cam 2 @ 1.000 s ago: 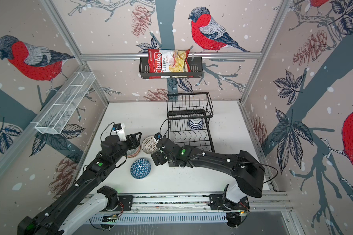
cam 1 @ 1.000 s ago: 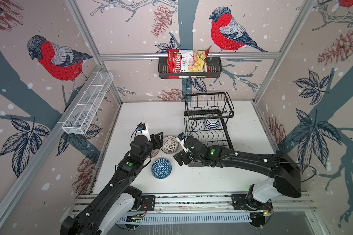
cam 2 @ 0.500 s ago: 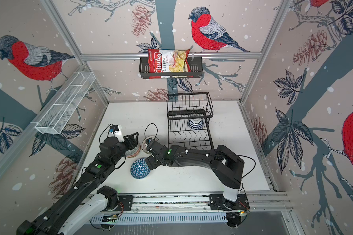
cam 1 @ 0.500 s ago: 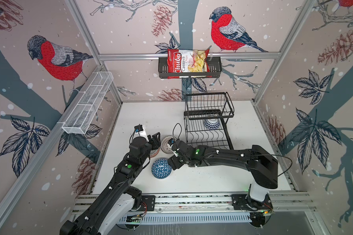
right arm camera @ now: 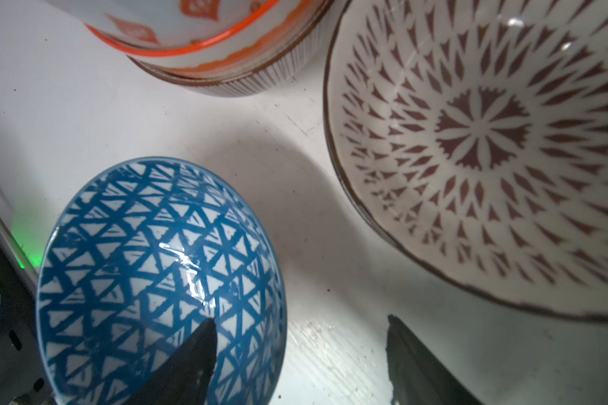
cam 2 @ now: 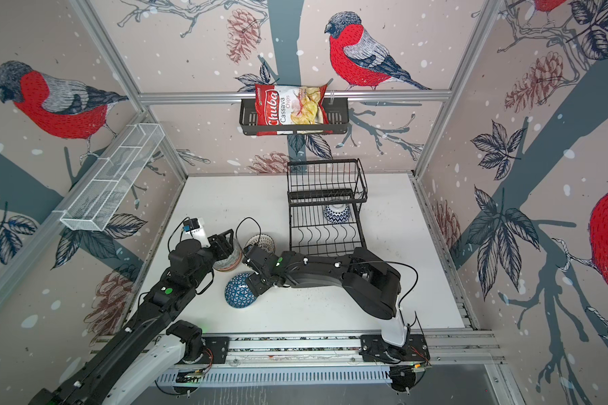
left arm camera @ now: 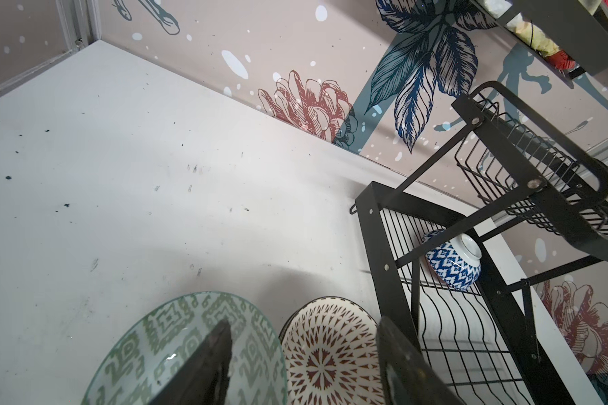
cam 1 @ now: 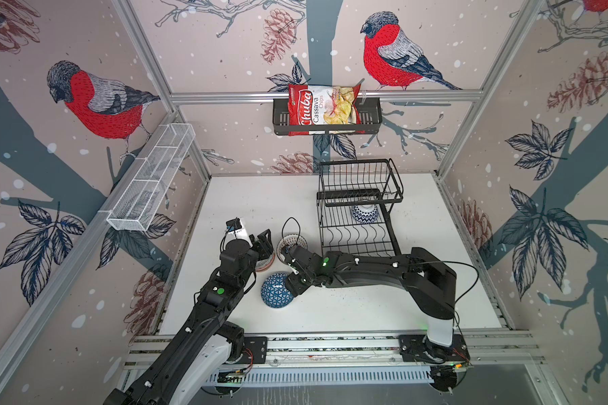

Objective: Load bowls into a dish rack
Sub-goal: Pick up the bowl from the bottom-center of the table.

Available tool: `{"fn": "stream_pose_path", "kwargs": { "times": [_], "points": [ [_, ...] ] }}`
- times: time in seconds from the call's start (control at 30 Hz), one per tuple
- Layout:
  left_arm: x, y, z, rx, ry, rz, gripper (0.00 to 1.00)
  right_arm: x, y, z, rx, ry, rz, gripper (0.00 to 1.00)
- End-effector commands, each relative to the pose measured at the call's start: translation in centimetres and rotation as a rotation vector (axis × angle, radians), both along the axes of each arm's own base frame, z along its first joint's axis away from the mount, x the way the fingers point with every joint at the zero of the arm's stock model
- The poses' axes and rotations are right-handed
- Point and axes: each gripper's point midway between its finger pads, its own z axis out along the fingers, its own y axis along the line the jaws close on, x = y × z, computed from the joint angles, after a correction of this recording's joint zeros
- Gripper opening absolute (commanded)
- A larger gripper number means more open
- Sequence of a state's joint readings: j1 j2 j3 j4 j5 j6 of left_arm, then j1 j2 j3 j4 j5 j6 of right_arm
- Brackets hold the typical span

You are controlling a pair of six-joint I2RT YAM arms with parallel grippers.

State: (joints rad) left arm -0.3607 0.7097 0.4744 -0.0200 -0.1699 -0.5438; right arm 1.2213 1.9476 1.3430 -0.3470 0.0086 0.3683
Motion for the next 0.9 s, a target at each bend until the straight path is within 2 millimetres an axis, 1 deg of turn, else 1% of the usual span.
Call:
{"fn": "stream_pose_path", "kwargs": {
  "times": [0.0,0.07,0.17,0.23,0.3,0.4,0.5,0.57,0.67,0.87],
  "points": [
    [0.1,0.5,0.2,0.020,-0.011,0.016,0.65,-0.2,0.1,-0.3,-0.025,0.005,0.018,0.74],
    [0.2,0.5,0.2,0.017,-0.011,0.015,0.65,-0.3,0.2,-0.5,-0.033,0.007,0.025,0.72],
    [0.1,0.4,0.1,0.016,-0.008,0.011,0.65,-0.4,0.3,-0.8,-0.043,0.009,0.028,0.67],
    [0.2,0.5,-0.1,0.015,-0.005,0.014,0.65,-0.4,0.4,-0.9,-0.046,0.009,0.033,0.65],
    [0.2,0.4,0.0,0.013,-0.006,0.010,0.65,-0.4,0.5,-1.2,-0.052,0.011,0.033,0.59],
    [0.3,0.3,-0.1,0.009,-0.003,0.003,0.65,-0.3,0.7,-1.4,-0.055,0.013,0.035,0.57],
    [0.3,0.2,-0.1,0.007,-0.001,0.000,0.65,-0.3,0.9,-1.5,-0.056,0.015,0.032,0.51],
    [0.4,0.1,-0.2,0.005,-0.001,-0.004,0.65,-0.2,1.1,-1.5,-0.054,0.016,0.030,0.43],
    [0.4,0.1,-0.3,0.006,0.004,-0.003,0.65,-0.2,1.1,-1.6,-0.054,0.017,0.024,0.36],
    [0.3,0.1,-0.2,0.000,0.000,-0.004,0.65,-0.1,1.1,-1.6,-0.052,0.022,0.013,0.19]
  ]
}}
